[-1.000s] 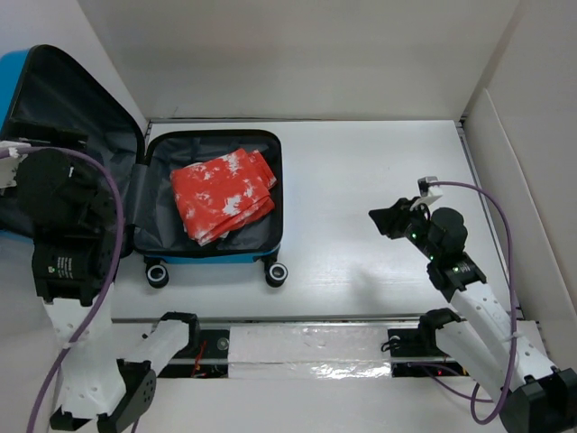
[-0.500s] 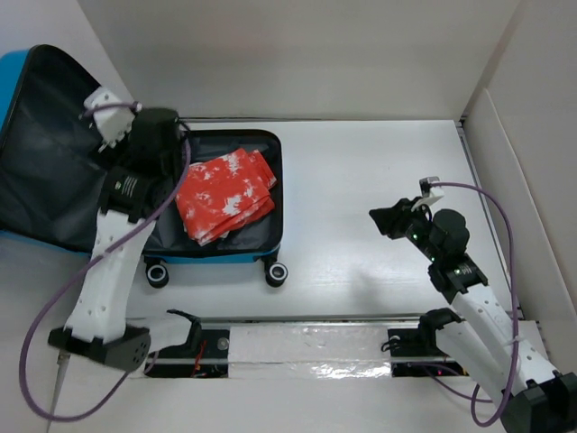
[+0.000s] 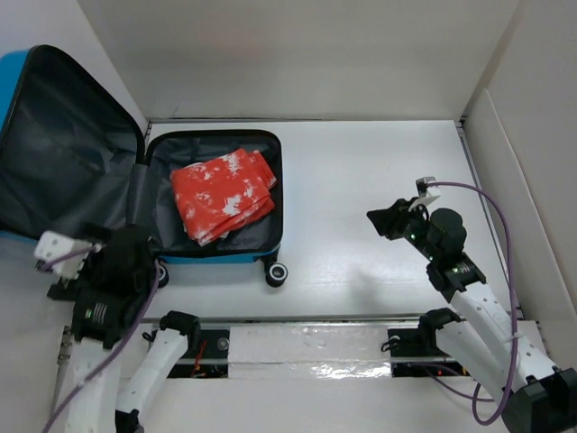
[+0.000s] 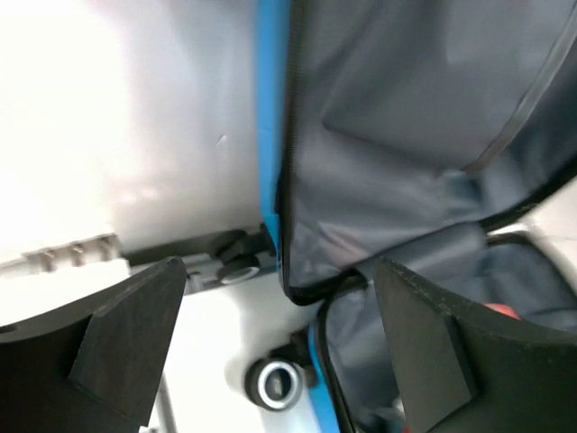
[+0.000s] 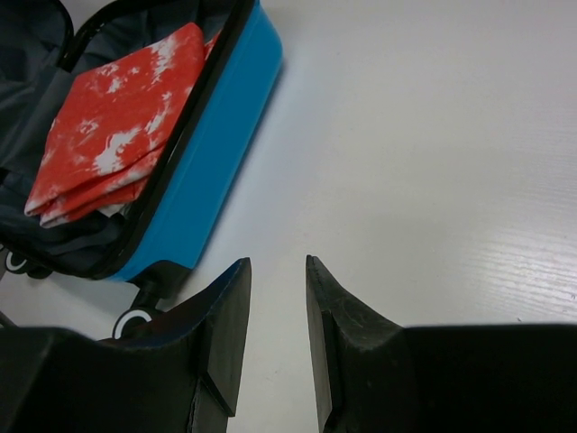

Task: Pack the luggage

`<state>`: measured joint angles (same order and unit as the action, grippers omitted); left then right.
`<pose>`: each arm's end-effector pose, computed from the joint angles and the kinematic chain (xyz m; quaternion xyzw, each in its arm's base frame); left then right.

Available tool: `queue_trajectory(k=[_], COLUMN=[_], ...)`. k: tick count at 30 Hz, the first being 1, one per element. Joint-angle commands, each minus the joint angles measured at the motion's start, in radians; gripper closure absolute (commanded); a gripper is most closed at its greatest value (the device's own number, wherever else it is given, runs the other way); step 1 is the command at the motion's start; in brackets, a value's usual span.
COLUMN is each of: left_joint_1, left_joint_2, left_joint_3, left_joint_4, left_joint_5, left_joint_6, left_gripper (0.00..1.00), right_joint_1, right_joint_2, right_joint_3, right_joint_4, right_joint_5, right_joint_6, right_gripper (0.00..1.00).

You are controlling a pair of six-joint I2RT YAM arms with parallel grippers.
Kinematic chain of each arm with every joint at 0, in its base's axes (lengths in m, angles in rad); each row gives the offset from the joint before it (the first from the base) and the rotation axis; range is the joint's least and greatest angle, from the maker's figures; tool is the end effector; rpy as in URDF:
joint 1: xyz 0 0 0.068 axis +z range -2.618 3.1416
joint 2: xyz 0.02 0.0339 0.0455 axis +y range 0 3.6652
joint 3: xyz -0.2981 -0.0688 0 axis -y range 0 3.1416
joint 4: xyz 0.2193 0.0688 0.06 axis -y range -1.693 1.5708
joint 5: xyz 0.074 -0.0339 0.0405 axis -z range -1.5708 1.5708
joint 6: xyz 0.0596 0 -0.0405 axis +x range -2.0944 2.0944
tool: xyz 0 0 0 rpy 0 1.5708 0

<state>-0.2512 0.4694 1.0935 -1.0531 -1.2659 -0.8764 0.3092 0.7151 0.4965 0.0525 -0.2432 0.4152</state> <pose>-0.0047 0.0599 0.3870 -0.5128 0.5472 0.1878 0.6343 0.1405 0.0599 0.2982 -0.0381 0.7608 0.3138 0.5668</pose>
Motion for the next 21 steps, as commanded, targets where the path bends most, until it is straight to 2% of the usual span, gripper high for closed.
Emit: queue_trajectory(k=[1,3,4,5,6,7,8,9,11,16,18,19,21], left_joint_1=[0.039,0.104,0.148,0.309,0.419,0.513,0.538,0.520,0.520,0.510,0.510,0.510,0.510], left_joint_2=[0.274,0.374,0.389,0.400,0.400,0.385,0.358,0.330,0.310,0.327,0.379,0.403,0.493], left_joint_3=[0.022,0.009,-0.030,-0.061,-0.079,-0.101,-0.118,-0.130,-0.161,-0.244,-0.210,-0.148,-0.062], left_joint_4=[-0.085,-0.071,0.006,0.118,0.268,0.303,0.355,0.343,0.320,0.456,0.490,0.487,0.429], left_joint_5=[-0.110,-0.057,-0.028,0.026,0.184,0.247,0.304,0.227,0.180,0.151,0.146,0.134,0.105], left_joint_6=[-0.207,-0.277,-0.254,-0.032,0.025,0.043,0.101,0.096,0.071,0.172,0.189,0.200,0.183], left_gripper=[0.17,0.24,0.25,0.24,0.24,0.25,0.26,0.24,0.21,0.17,0.17,0.17,0.19], right_joint_1=[0.008,0.008,0.008,0.008,0.008,0.008,0.008,0.008,0.008,0.008,0.008,0.008,0.018], right_joint_2=[-0.014,-0.020,-0.026,-0.028,-0.028,-0.023,-0.017,-0.003,0.013,0.027,0.021,0.023,0.026], right_joint_3=[0.042,0.039,0.039,0.036,0.034,0.034,0.037,0.039,0.048,0.051,0.047,0.045,0.048], right_joint_4=[0.027,0.029,0.027,0.027,0.032,0.032,0.030,0.035,0.035,0.027,0.029,0.036,0.035], right_joint_5=[-0.002,0.005,0.015,0.022,0.025,0.031,0.028,0.024,0.001,0.001,0.005,-0.001,-0.004], right_joint_6=[-0.009,-0.006,-0.007,-0.006,-0.004,-0.004,-0.006,-0.006,-0.013,-0.023,-0.023,-0.021,-0.023], right_gripper=[0.63,0.63,0.63,0.63,0.63,0.63,0.63,0.63,0.63,0.63,0.63,0.63,0.63])
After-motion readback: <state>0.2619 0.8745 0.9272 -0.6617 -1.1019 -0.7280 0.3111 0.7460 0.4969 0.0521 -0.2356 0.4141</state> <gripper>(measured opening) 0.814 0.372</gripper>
